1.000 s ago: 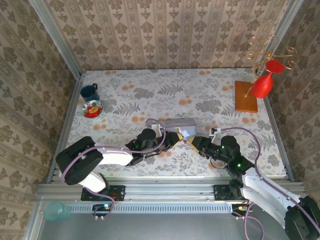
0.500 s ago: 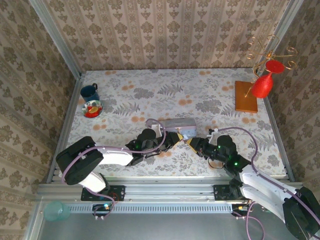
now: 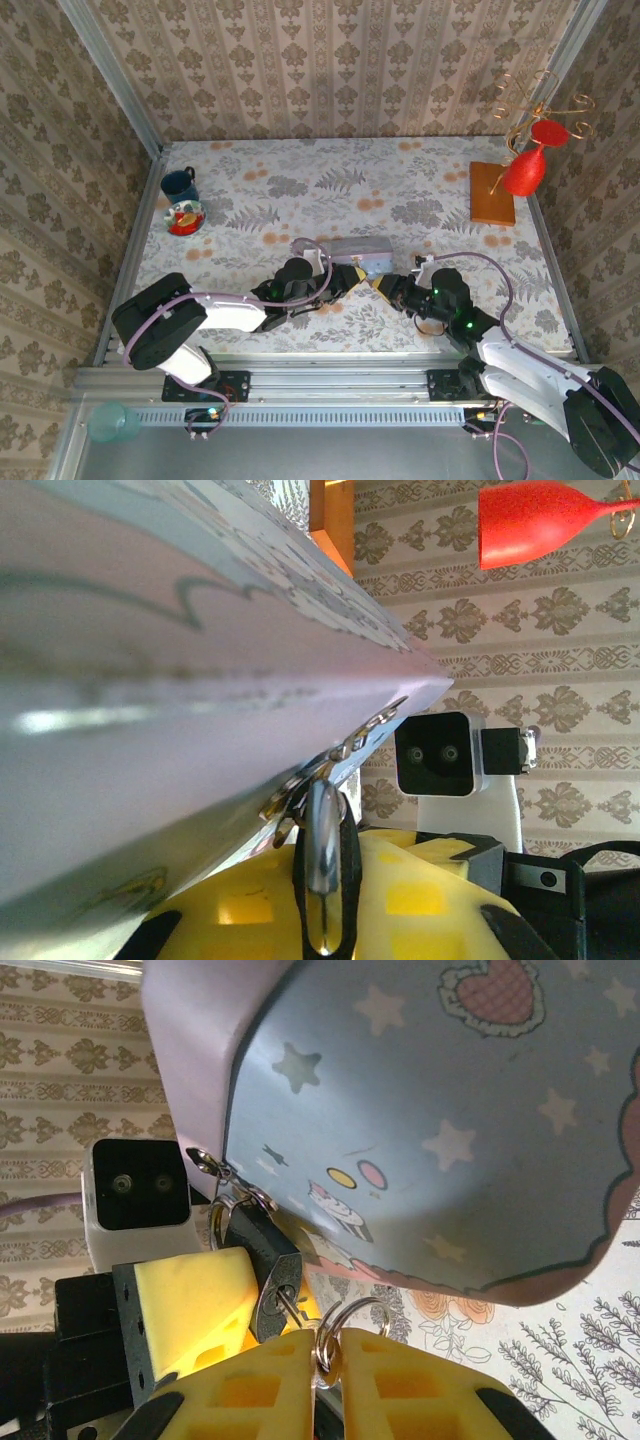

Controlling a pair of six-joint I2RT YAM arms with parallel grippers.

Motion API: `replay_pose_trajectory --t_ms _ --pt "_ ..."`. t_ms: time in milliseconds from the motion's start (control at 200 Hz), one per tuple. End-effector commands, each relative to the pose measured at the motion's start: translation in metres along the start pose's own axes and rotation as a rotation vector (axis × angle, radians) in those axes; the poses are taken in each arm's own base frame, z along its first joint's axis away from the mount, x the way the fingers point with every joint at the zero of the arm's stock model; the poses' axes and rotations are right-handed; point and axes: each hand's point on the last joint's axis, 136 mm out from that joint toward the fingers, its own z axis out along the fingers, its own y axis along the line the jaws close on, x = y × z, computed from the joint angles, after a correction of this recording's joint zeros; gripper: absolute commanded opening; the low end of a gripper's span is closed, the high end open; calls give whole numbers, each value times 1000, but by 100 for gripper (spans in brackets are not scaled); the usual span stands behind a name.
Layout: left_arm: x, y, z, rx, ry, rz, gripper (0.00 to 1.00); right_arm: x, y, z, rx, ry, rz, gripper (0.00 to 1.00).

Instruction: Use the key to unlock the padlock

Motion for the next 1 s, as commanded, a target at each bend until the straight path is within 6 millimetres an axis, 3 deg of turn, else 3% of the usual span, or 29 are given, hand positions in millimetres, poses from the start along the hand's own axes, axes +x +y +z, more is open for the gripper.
replay_pose_trajectory --t_ms 0,400,770,995 --pt "1 -25 3 79 2 12 0 -6 23 2 -55 -16 -38 14" --pt "11 -26 11 92 28 11 0 -4 29 7 -62 -1 -51 7" --pt "25 -25 19 71 76 29 0 -11 43 10 -88 -21 -62 8" --pt "27 -14 17 -22 93 64 0 -10 46 11 -83 -6 -81 12"
